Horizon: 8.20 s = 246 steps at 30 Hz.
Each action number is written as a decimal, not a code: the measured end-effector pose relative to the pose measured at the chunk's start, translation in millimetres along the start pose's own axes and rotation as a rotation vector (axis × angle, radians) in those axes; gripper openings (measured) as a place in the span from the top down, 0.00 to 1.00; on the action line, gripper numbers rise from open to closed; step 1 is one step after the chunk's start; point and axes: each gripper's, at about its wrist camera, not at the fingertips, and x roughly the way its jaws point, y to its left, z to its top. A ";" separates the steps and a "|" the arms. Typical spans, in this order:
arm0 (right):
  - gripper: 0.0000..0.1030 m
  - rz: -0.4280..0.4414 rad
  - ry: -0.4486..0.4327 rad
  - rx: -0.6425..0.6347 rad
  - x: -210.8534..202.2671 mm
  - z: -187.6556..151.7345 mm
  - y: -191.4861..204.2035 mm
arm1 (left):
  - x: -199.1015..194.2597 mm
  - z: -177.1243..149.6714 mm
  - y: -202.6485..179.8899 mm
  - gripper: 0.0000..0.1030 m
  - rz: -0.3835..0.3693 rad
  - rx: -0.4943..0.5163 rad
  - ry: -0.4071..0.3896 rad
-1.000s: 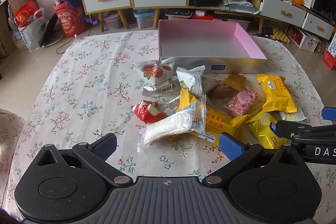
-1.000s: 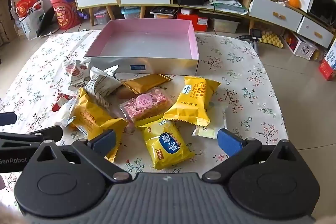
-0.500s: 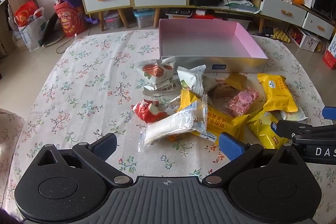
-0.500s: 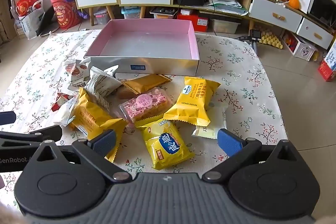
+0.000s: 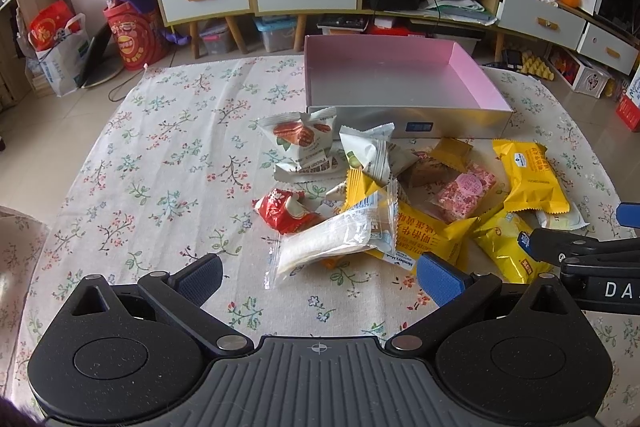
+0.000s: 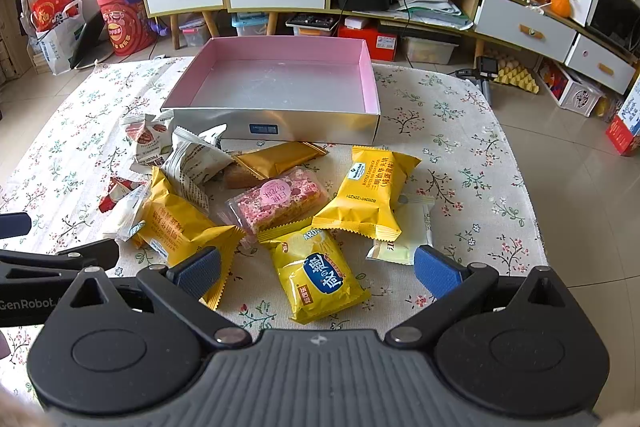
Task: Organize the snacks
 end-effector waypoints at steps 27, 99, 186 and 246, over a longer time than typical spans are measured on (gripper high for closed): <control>0.00 0.000 0.001 -0.002 0.2 -0.3 0.7 | -0.4 0.2 0.4 0.00 0.002 0.000 -0.001; 0.00 0.001 0.008 0.019 4.7 7.9 -4.1 | 6.5 13.0 5.3 0.00 -0.021 0.049 0.024; 0.65 0.293 -0.127 -0.441 26.0 26.8 61.0 | 40.9 45.2 60.5 0.84 -0.309 0.063 -0.032; 0.17 0.192 -0.174 0.074 85.6 104.6 -24.8 | 118.1 146.8 -13.3 0.34 -0.120 0.127 0.042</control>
